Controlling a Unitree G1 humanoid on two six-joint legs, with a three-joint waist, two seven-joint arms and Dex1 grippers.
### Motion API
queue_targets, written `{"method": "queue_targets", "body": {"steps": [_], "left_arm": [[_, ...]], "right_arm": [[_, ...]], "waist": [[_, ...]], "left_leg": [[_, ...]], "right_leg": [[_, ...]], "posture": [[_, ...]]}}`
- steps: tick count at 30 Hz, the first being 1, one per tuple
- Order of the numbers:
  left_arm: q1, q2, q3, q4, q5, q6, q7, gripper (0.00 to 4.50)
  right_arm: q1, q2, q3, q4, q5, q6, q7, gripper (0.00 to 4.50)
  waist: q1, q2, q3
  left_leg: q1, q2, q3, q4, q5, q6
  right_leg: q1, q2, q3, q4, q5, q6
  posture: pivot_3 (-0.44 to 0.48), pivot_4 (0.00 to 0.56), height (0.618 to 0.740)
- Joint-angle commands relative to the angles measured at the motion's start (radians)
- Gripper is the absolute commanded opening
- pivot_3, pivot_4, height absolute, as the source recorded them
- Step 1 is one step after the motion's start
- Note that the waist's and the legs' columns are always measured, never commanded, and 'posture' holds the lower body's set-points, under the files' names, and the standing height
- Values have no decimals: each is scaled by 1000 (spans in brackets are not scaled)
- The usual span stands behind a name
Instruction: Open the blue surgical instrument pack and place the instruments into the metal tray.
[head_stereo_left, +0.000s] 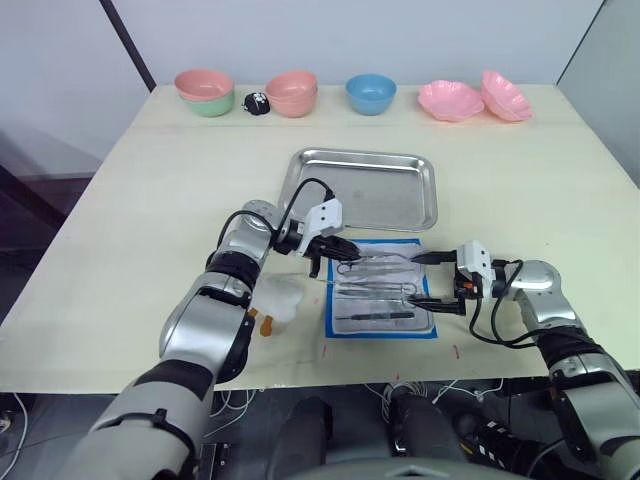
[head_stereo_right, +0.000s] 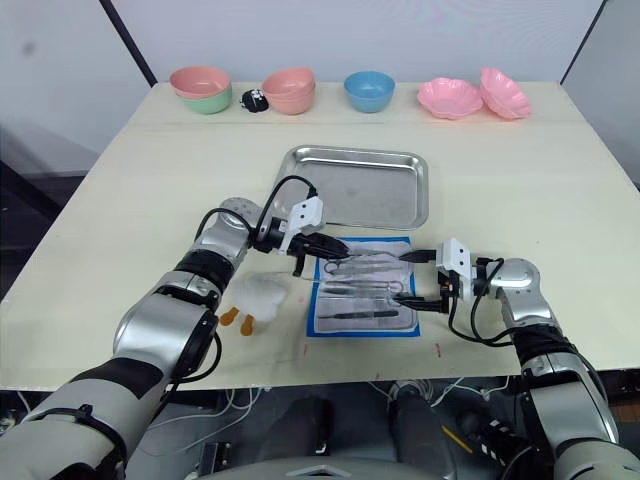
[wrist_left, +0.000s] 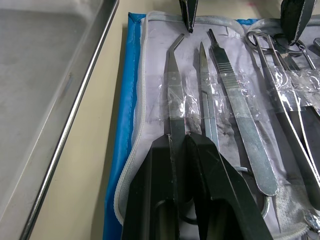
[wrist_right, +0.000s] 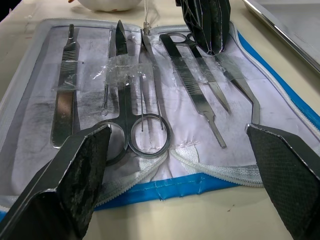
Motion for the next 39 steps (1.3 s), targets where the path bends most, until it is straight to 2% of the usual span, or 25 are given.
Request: {"method": "queue_targets", "body": {"steps": [1,12,19,26,39], "left_arm": [[8,4,-13,-7,26,9,9,61],[-16,4,-25,-52,34,27,-10,61],[-41,18,-71,-128,89,47,-5,61],[-84,22,-90,-185,103,138,-31,61],[-79,76,-136,-389,131,366,-80,61]], "right_arm": [[46,0,50,43,-82,17,-13,4500],[45,2,56,42,-87,21,-13,4500],[39,2,62,46,-93,33,-11,4500],[31,7,67,52,-97,38,-12,4500],[28,12,70,58,-104,37,-15,4500]], "waist": [[0,0,0],[0,0,0],[0,0,0],[-3,0,0],[-5,0,0]], "left_leg": [[0,0,0,0,0,0],[0,0,0,0,0,0],[0,0,0,0,0,0],[0,0,0,0,0,0],[1,1,0,-1,0,0]], "right_leg": [[0,0,0,0,0,0],[0,0,0,0,0,0],[0,0,0,0,0,0],[0,0,0,0,0,0],[0,1,1,0,0,0]], "posture": [[0,150,740],[0,150,740],[0,150,740],[0,150,740],[0,150,740]]}}
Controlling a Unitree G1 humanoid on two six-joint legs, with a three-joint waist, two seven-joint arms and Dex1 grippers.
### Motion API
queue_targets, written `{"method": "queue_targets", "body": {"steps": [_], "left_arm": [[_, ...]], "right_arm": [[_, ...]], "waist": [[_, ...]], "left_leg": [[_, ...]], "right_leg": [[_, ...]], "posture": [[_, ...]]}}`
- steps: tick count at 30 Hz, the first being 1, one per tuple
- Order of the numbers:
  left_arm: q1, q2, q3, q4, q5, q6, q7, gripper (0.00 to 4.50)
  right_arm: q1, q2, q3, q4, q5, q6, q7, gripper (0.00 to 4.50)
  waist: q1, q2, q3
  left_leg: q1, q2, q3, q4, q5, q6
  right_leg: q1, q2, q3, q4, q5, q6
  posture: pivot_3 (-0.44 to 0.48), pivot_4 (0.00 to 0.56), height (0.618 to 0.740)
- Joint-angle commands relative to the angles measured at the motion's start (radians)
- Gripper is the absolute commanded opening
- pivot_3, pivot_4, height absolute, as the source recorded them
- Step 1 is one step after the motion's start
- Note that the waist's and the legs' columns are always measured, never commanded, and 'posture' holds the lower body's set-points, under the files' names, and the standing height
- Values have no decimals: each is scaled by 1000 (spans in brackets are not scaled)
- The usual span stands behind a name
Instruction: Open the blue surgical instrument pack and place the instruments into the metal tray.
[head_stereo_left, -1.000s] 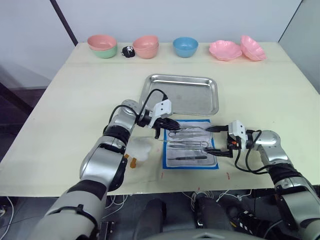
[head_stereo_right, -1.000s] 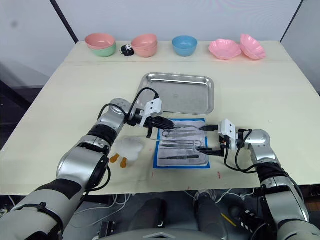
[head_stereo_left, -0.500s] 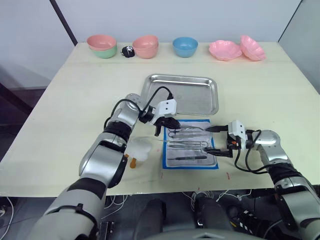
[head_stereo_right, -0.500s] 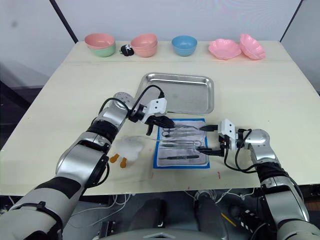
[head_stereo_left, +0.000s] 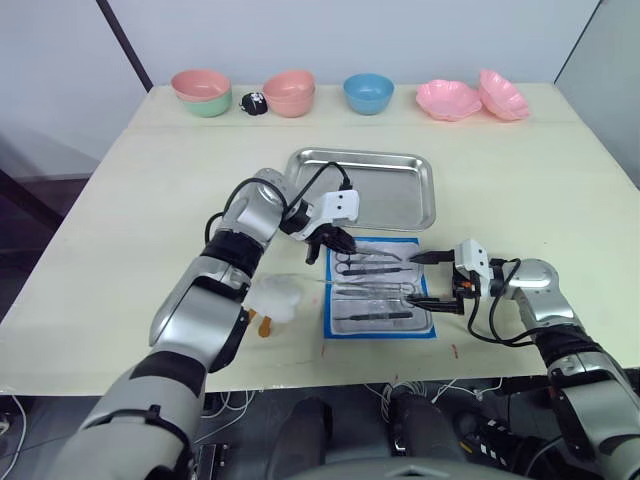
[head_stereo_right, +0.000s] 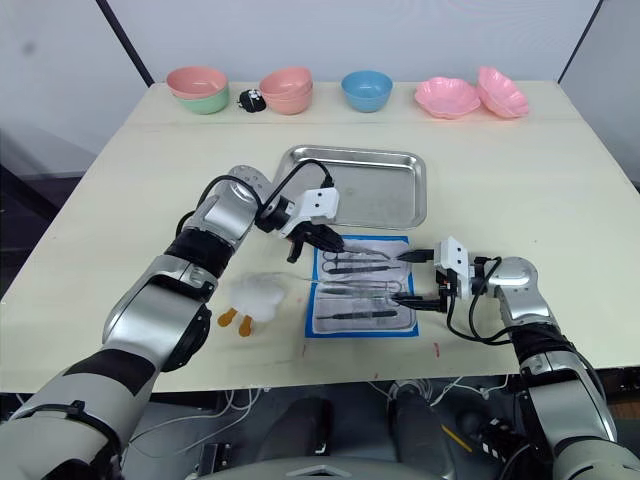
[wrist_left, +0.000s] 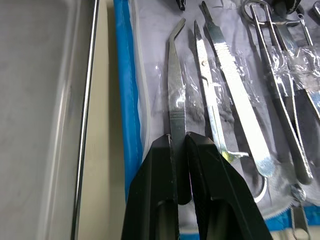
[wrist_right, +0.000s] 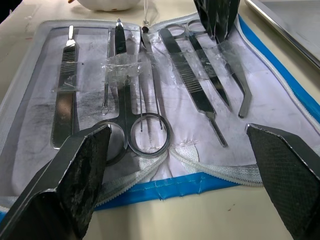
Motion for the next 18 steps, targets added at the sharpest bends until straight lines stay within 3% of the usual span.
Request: {"method": "queue_targets", "body": {"steps": [1,18], "left_arm": [[-24,20,-3,-66,-1,39,-7,61],[14,115,2,-185,-27,110,-56,61]], "right_arm": [[38,7,65,61,-98,16,-16,4500],[33,11,64,75,-101,7,-17,4500]], "waist": [[0,0,0],[-1,0,0]], "left_leg": [[0,0,0,0,0,0],[1,1,0,-2,0,0]], "right_leg": [[0,0,0,0,0,0],[0,0,1,0,0,0]], "posture": [[0,150,740],[0,150,740]]}}
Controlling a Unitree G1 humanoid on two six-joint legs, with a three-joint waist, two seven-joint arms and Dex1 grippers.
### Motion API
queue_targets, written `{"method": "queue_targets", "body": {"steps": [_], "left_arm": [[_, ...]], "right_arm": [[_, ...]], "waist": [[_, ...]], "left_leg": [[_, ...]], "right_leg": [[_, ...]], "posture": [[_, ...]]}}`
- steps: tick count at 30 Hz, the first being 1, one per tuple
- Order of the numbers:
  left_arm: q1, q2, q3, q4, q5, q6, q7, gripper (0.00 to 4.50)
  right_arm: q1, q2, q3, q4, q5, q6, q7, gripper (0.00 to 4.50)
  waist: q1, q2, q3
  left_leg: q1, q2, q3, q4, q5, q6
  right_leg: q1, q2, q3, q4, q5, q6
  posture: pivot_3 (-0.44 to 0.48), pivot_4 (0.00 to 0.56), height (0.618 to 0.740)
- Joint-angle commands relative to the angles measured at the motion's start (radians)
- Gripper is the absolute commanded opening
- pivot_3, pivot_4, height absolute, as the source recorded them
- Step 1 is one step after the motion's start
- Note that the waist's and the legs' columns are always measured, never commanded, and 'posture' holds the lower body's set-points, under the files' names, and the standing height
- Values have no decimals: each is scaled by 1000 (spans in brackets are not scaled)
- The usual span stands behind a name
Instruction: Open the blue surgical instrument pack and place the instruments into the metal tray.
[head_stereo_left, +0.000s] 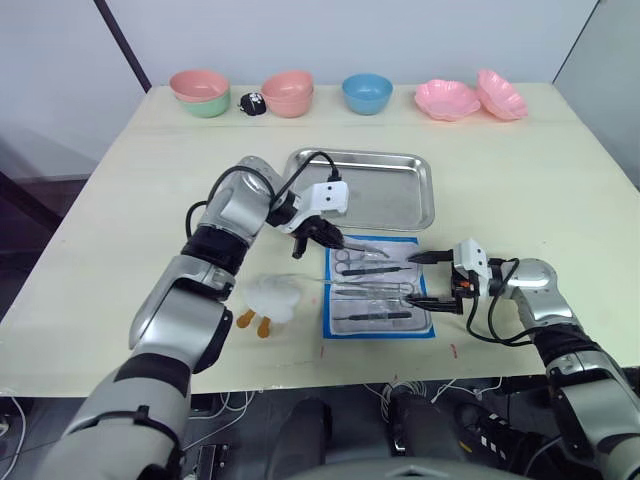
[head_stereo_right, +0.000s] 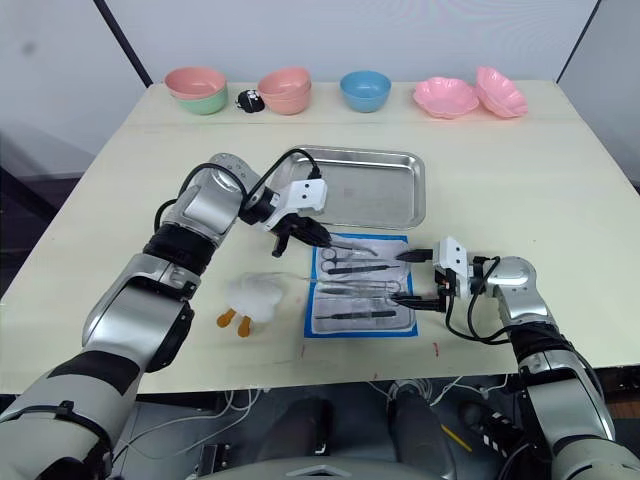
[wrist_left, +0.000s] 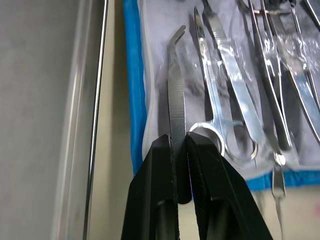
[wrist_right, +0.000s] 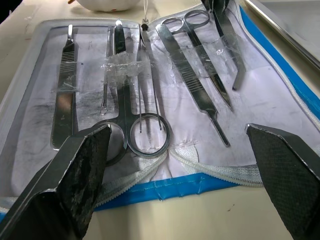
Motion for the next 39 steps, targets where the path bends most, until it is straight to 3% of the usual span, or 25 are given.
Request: {"method": "queue_targets", "body": {"steps": [1,22,31,36,39], "left_arm": [[3,34,13,-59,-23,19,-16,61],[58,170,30,-164,-80,82,-48,61],[63,224,93,-241,-198,144,-78,61],[67,193,183,-267,-274,245,35,61],[77,137,259,-281,-300,305,200,61]], "right_arm": [[39,6,63,65,-99,11,-18,4500],[38,9,63,72,-100,9,-18,4500],[40,7,62,72,-101,6,-18,4500],[44,7,62,70,-100,5,-18,4500],[47,6,61,66,-99,6,-16,4500]], "waist": [[0,0,0],[-1,0,0],[-1,0,0],[0,0,0],[0,0,0]], "left_leg": [[0,0,0,0,0,0],[1,0,0,-1,0,0],[1,1,0,-2,0,0],[1,1,0,-2,0,0],[1,2,0,-2,0,0]], "right_leg": [[0,0,0,0,0,0],[0,0,1,0,0,0],[0,0,1,0,0,0],[0,0,1,0,0,0],[0,0,0,0,0,0]], "posture": [[0,150,740],[0,150,740],[0,150,740],[0,150,740],[0,150,740]]}}
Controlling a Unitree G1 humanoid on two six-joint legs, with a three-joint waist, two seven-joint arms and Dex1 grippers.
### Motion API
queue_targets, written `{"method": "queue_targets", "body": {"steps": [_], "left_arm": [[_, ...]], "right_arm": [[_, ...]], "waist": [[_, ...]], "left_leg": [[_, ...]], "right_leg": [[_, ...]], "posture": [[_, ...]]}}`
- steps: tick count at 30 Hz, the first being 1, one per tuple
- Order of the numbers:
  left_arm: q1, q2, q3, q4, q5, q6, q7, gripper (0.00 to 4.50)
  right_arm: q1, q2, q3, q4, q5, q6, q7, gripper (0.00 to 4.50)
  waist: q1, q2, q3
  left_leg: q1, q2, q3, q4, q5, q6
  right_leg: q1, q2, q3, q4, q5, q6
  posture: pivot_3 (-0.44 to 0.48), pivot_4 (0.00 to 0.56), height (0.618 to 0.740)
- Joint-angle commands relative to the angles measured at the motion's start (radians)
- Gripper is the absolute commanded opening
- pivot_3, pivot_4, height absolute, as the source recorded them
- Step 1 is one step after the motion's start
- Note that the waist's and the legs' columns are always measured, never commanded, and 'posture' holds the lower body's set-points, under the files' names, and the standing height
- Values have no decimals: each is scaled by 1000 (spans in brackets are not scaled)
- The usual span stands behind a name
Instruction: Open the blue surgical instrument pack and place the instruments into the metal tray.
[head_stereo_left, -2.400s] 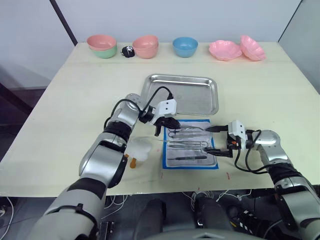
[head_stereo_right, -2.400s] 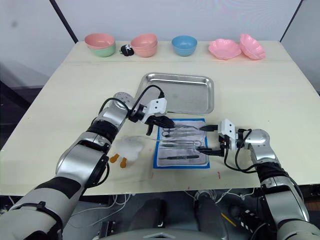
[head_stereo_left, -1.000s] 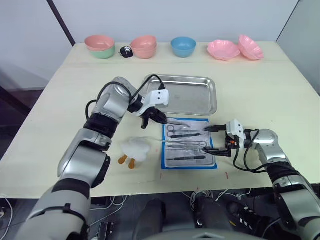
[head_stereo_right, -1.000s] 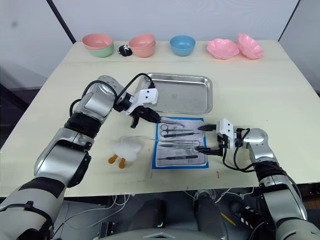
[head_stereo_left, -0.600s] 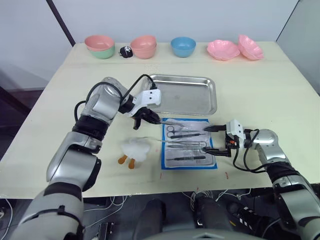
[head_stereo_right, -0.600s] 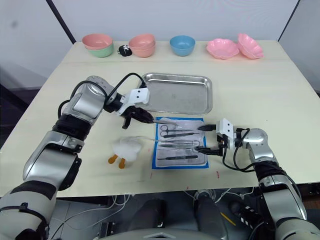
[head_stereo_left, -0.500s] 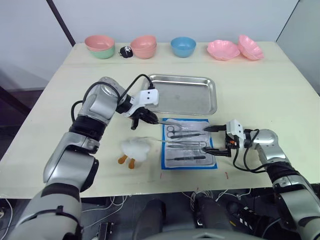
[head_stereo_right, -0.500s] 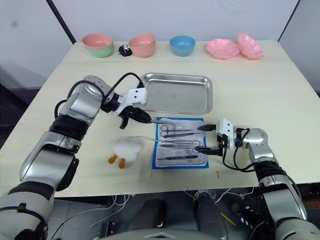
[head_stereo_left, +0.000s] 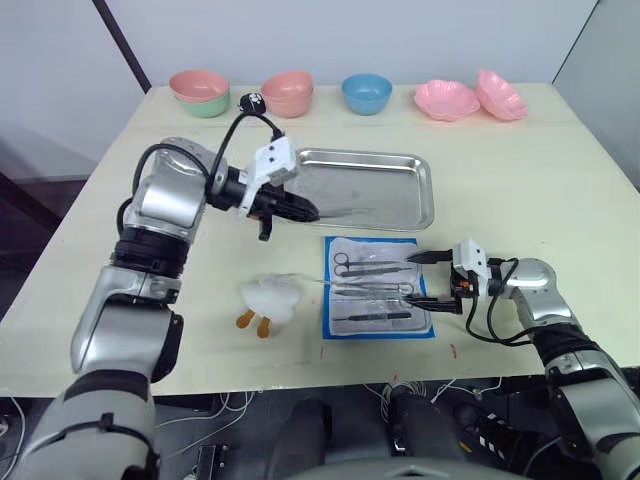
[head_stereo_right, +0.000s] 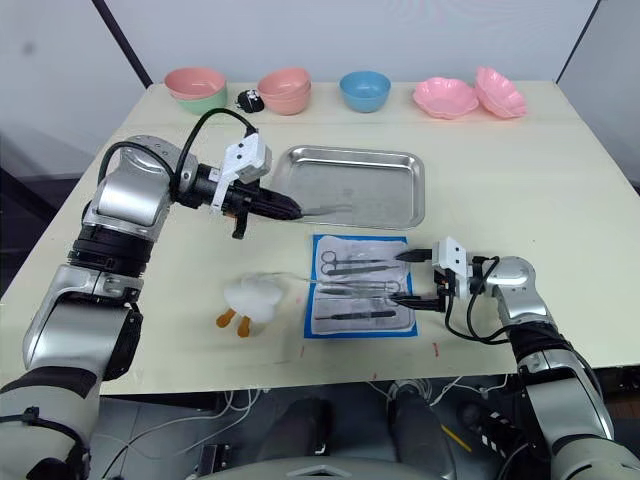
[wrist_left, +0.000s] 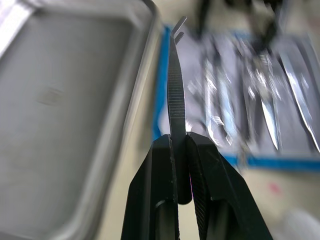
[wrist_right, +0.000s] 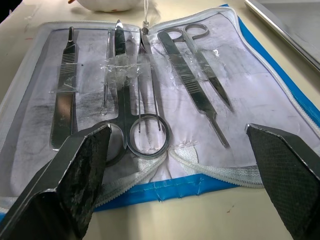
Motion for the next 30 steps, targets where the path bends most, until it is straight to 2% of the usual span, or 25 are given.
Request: {"method": "queue_targets", "body": {"steps": [1,8,21,25,30], "left_arm": [[0,-43,88,-41,-38,48,157,61],[3,-145,171,-49,-29,76,468,61],[33,-336,205,10,47,148,1012,61],[10,-387,231,95,49,145,1133,61],[-21,-402,213,187,68,140,1191,61]], "right_arm": [[47,1,61,58,-96,15,-16,4500],[40,-2,62,63,-97,16,-11,4500],[41,4,64,60,-96,15,-10,4500],[41,4,64,58,-96,16,-11,4500],[37,5,64,63,-98,14,-13,4500]], "waist": [[0,0,0],[0,0,0],[1,-1,0],[1,-1,0],[1,-1,0]], "left_leg": [[0,0,0,0,0,0],[0,0,0,0,0,0],[0,0,0,0,0,0],[0,-1,0,-1,0,0],[0,-2,0,-1,0,-1]], "right_leg": [[0,0,0,0,0,0],[0,0,1,0,0,0],[0,-1,0,0,0,0],[0,-1,0,0,0,0],[0,-1,0,0,0,0]], "posture": [[0,150,740],[0,150,740],[0,150,740],[0,150,740],[0,150,740]]}}
